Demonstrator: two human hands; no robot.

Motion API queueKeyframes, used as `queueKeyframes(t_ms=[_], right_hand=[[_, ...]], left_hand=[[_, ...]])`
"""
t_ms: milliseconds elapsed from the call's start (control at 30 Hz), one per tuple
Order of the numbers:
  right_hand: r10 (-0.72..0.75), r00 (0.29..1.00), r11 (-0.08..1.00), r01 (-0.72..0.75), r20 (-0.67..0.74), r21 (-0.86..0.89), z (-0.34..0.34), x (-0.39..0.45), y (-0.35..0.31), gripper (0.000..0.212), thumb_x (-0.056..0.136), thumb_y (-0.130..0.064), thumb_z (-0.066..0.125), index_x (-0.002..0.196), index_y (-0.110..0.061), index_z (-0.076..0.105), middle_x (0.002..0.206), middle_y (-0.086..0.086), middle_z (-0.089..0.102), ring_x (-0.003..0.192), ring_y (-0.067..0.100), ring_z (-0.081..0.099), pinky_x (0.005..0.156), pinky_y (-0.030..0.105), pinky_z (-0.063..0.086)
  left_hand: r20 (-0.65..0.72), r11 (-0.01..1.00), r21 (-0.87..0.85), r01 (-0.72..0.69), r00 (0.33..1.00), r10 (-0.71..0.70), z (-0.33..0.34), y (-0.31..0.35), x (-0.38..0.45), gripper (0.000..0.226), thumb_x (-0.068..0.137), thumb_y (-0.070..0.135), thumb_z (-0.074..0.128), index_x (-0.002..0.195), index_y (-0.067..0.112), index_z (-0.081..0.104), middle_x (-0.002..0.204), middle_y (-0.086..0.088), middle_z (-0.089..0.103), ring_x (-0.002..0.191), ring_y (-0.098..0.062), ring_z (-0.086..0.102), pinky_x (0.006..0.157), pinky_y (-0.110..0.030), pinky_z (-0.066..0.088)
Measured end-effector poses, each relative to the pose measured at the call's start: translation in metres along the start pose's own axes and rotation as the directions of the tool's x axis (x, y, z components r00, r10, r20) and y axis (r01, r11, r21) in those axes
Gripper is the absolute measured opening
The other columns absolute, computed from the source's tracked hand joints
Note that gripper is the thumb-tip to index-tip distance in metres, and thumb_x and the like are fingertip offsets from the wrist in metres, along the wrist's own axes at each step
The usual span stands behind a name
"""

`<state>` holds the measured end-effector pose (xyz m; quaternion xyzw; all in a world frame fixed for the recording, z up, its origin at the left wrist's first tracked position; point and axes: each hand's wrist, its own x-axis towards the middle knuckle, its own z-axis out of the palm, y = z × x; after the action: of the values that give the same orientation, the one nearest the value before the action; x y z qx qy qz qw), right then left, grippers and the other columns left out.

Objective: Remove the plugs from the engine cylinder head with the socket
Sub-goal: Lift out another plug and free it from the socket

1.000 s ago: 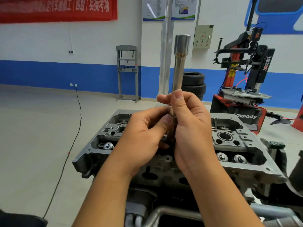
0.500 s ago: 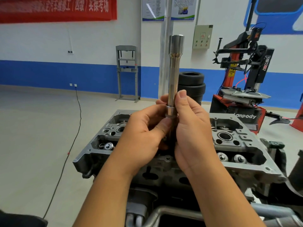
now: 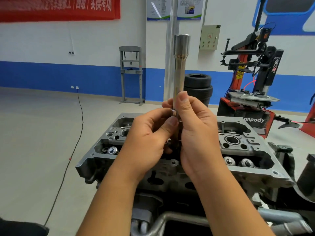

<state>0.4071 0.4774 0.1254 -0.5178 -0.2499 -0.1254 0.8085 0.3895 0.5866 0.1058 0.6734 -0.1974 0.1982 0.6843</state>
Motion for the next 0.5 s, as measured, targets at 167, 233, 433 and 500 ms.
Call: queueKeyframes(t_ms=[167, 233, 433, 500], right_hand=[[-0.035, 0.999, 0.998, 0.034, 0.004, 0.051, 0.0017, -0.0019, 0.0002, 0.015, 0.079, -0.036, 0.079, 0.087, -0.025, 0.072, 0.089, 0.009, 0.075, 0.081, 0.022, 0.071, 0.08, 0.048, 0.062], [-0.056, 0.998, 0.997, 0.055, 0.01, 0.059, 0.0015, -0.0023, -0.0006, 0.007, 0.079, -0.034, 0.078, 0.083, -0.029, 0.073, 0.088, 0.008, 0.074, 0.079, 0.021, 0.071, 0.078, 0.046, 0.063], [-0.021, 1.0, 1.0, 0.021, -0.019, 0.023, -0.0008, -0.0014, 0.0006, 0.028, 0.087, -0.045, 0.063, 0.092, -0.022, 0.077, 0.093, 0.003, 0.076, 0.093, 0.021, 0.073, 0.083, 0.039, 0.063], [-0.011, 1.0, 0.999, 0.012, -0.029, 0.04, 0.0, -0.0016, 0.0005, 0.029, 0.086, -0.045, 0.065, 0.094, -0.019, 0.074, 0.093, 0.004, 0.076, 0.091, 0.021, 0.073, 0.082, 0.04, 0.063]], left_hand=[[-0.055, 0.995, 0.055, -0.08, 0.995, 0.084, 0.004, -0.0027, 0.0009, 0.017, 0.095, 0.021, 0.073, 0.111, 0.024, 0.075, 0.098, 0.003, 0.081, 0.085, -0.01, 0.077, 0.064, -0.019, 0.058], [-0.045, 0.994, 0.068, -0.086, 0.995, 0.089, 0.0029, -0.0025, 0.0013, 0.02, 0.094, 0.018, 0.074, 0.113, 0.024, 0.074, 0.1, 0.003, 0.081, 0.092, -0.014, 0.078, 0.069, -0.022, 0.06], [0.044, 0.999, -0.033, 0.022, 0.999, -0.02, -0.0012, -0.0015, 0.001, 0.02, 0.1, 0.033, 0.062, 0.115, 0.032, 0.075, 0.107, -0.004, 0.078, 0.098, -0.029, 0.076, 0.071, -0.048, 0.064], [-0.013, 1.0, -0.002, -0.014, 1.0, 0.014, 0.0015, -0.0022, 0.0017, 0.012, 0.098, 0.029, 0.069, 0.109, 0.029, 0.075, 0.1, -0.001, 0.08, 0.084, -0.017, 0.076, 0.059, -0.029, 0.059]])
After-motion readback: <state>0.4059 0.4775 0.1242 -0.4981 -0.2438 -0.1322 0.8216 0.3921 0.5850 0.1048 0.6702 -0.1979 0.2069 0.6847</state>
